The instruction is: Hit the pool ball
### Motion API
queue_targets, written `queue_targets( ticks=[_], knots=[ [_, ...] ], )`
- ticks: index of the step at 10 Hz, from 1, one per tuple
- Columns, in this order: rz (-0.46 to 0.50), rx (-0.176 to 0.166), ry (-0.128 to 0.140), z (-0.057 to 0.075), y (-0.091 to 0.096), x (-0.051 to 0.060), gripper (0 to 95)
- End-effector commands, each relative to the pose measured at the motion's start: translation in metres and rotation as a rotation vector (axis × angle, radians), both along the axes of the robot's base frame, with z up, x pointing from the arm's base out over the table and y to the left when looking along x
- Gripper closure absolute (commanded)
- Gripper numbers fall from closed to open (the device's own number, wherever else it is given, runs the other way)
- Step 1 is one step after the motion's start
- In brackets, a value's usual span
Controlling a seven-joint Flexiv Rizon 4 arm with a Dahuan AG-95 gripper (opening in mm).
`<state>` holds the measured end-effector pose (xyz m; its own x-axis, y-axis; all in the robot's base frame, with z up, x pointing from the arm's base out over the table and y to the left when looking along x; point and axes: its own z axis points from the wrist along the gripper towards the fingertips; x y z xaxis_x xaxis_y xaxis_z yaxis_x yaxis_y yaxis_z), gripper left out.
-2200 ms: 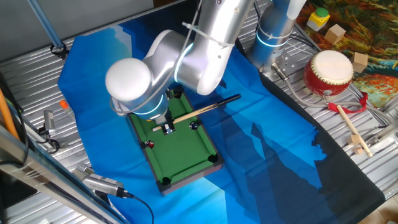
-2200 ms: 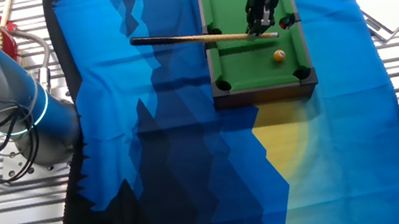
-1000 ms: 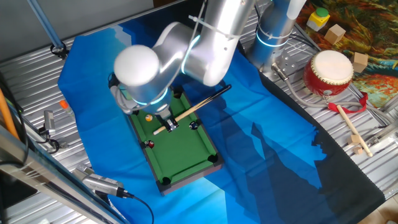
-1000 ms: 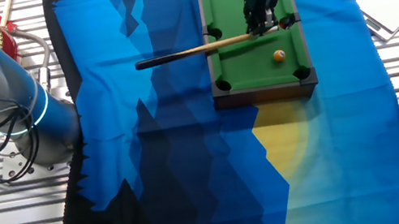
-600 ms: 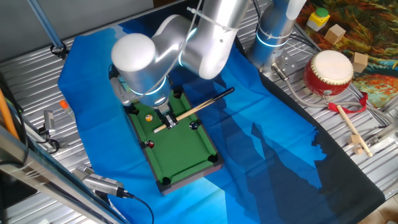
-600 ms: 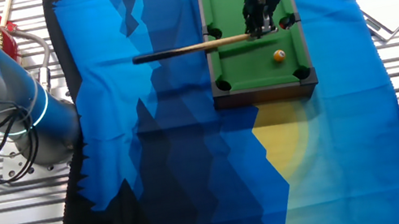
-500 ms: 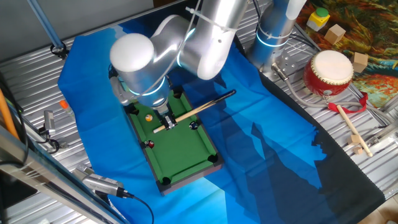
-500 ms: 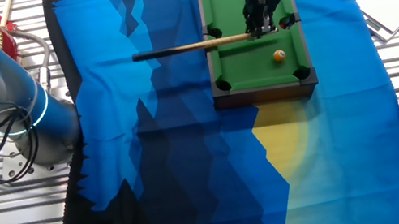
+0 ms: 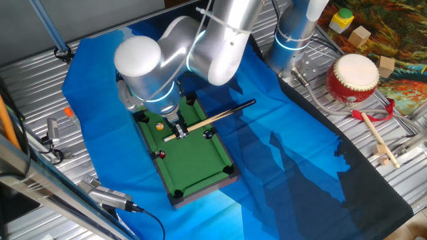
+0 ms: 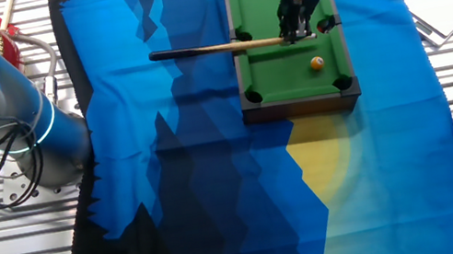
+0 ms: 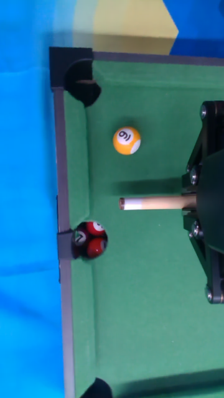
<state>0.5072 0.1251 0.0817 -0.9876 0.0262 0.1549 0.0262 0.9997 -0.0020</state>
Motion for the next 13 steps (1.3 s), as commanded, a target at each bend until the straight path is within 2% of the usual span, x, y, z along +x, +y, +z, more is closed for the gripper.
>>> queue_targets(
  ticks=[1,3,6,8,9,10,13],
  knots=[
    [-0.023,-0.011,-0.006,0.002,-0.009,-0.005,95.0],
    [-0.024,0.004,-0.002,0.004,-0.024,-0.013,95.0],
    [-0.06,0.034,0.0,-0.006,-0.041,-0.021,95.0],
    [-0.075,0.062,0.002,-0.008,-0.045,-0.031,95.0],
    [-0.078,0.077,0.007,-0.004,-0.047,-0.036,95.0],
    [-0.073,0.077,0.021,0.001,-0.048,-0.042,95.0],
    [-0.077,0.08,0.024,0.001,-0.049,-0.045,95.0]
  ],
)
